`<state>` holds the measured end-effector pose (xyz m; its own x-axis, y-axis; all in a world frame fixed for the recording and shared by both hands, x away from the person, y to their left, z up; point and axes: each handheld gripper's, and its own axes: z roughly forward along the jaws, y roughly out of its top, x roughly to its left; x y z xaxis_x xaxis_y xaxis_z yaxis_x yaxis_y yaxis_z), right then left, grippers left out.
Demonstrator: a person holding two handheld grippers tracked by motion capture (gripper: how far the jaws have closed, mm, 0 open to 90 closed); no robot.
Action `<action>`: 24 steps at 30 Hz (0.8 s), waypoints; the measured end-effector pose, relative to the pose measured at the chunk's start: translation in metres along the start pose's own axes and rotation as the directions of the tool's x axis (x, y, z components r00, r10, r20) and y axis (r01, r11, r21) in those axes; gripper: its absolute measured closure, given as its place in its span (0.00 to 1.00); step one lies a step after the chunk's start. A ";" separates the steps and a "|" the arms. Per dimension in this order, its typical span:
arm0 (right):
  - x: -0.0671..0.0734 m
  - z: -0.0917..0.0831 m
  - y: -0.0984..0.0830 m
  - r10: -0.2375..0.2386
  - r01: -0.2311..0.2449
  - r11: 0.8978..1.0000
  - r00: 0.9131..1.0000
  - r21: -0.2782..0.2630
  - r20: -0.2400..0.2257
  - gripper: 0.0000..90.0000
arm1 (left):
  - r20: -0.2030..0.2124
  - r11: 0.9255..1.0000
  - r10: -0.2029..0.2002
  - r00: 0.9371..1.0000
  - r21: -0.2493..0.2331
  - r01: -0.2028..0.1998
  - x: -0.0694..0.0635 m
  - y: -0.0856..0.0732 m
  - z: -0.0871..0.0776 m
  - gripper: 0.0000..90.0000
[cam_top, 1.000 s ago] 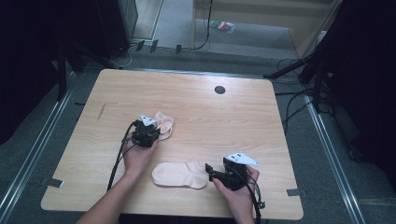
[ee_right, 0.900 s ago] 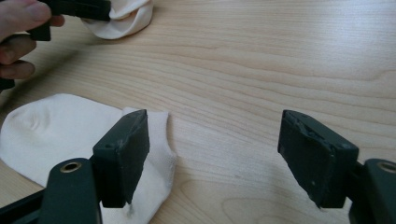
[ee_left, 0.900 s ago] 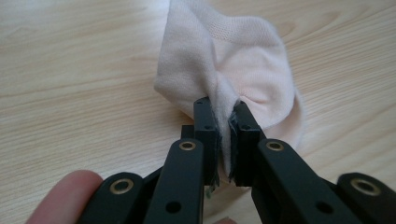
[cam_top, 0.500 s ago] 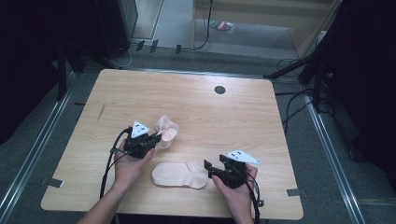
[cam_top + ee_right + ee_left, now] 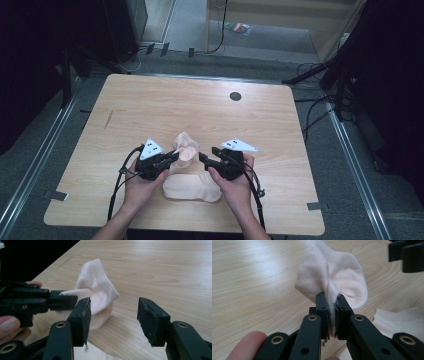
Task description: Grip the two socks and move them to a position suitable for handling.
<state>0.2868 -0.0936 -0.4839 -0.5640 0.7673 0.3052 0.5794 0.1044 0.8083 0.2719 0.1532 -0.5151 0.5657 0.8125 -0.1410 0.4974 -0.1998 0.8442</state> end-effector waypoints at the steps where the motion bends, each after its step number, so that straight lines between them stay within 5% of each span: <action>1: 0.000 0.007 0.003 0.006 -0.006 1.000 1.000 0.011 -0.003 0.50 | 0.000 1.000 0.002 1.000 0.000 -0.002 0.000 0.000 0.000 0.94; 10: -0.004 0.034 0.009 0.089 -0.086 0.995 0.995 0.059 -0.041 0.47 | 0.030 1.000 0.010 0.999 -0.012 -0.010 -0.001 0.000 0.001 0.94; 12: -0.004 0.036 0.008 0.111 -0.107 0.992 0.992 0.062 -0.066 0.67 | 0.026 1.000 0.006 1.000 -0.014 -0.006 0.000 -0.001 0.001 0.94; 13: -0.003 0.037 0.008 0.104 -0.098 0.993 0.991 0.063 -0.089 0.84 | 0.028 1.000 0.005 1.000 -0.012 -0.004 0.001 -0.002 0.001 0.94; 15: 0.000 0.036 0.008 0.091 -0.085 0.994 0.991 0.061 -0.096 0.92 | 0.028 1.000 0.004 1.000 -0.011 -0.003 0.002 -0.003 0.002 0.94; 20: 0.008 0.033 0.012 0.043 -0.041 0.998 0.997 0.046 -0.056 0.95 | 0.030 1.000 -0.006 1.000 -0.008 0.006 0.003 -0.003 0.002 0.92; 24: 0.018 0.030 0.021 -0.005 0.006 0.999 0.999 0.032 -0.039 0.96 | 0.038 0.999 -0.026 0.999 0.021 0.025 0.006 -0.007 0.007 0.75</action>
<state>0.3063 -0.0590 -0.4766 -0.5893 0.7415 0.3209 0.5948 0.1293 0.7934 0.2766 0.1560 -0.5249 0.5771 0.7961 -0.1822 0.5252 -0.1910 0.8293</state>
